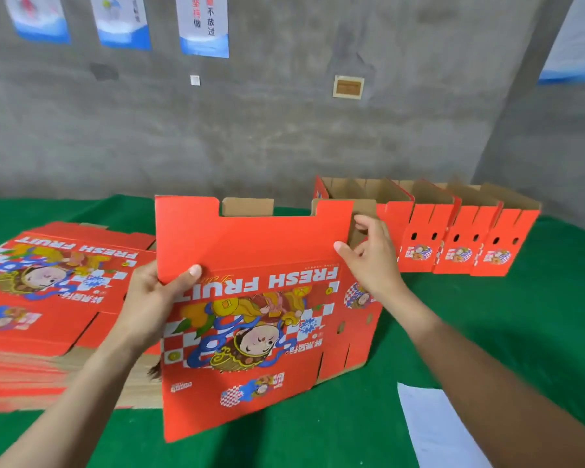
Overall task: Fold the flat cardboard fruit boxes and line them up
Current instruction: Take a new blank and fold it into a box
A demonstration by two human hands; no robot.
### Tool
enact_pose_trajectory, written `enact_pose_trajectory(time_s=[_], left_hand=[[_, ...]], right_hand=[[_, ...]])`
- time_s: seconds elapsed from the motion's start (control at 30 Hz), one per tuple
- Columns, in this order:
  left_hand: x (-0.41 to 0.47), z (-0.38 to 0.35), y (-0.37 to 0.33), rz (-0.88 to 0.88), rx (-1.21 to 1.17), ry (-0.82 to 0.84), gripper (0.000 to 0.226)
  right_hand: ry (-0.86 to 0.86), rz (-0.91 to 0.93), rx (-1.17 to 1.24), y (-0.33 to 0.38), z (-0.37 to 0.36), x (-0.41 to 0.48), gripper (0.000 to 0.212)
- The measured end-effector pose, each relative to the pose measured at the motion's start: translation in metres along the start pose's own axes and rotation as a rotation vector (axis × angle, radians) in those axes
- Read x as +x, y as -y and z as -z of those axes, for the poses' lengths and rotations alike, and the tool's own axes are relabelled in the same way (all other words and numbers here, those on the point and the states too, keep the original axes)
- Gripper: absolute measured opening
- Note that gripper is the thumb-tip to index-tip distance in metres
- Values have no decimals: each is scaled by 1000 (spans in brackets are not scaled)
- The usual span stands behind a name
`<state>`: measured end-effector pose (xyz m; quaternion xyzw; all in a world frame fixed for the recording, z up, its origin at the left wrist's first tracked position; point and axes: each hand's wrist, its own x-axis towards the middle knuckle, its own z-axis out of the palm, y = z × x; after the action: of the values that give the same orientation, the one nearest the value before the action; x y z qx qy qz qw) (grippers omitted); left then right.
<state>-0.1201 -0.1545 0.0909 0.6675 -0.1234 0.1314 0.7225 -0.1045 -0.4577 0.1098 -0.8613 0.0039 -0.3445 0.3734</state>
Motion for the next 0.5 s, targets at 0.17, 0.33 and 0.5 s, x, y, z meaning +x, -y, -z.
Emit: enact_pose_trajectory(time_s=[0.17, 0.33, 0.5], left_hand=[[-7, -4, 5, -35, -42, 47, 11], [-5, -3, 16, -21, -87, 42, 15], [5, 9, 20, 29, -183, 202, 24]], right_hand=[[304, -90, -28, 0, 23, -2, 29], [495, -170, 94, 10, 35, -15, 34], [369, -182, 55, 8, 33, -31, 42]])
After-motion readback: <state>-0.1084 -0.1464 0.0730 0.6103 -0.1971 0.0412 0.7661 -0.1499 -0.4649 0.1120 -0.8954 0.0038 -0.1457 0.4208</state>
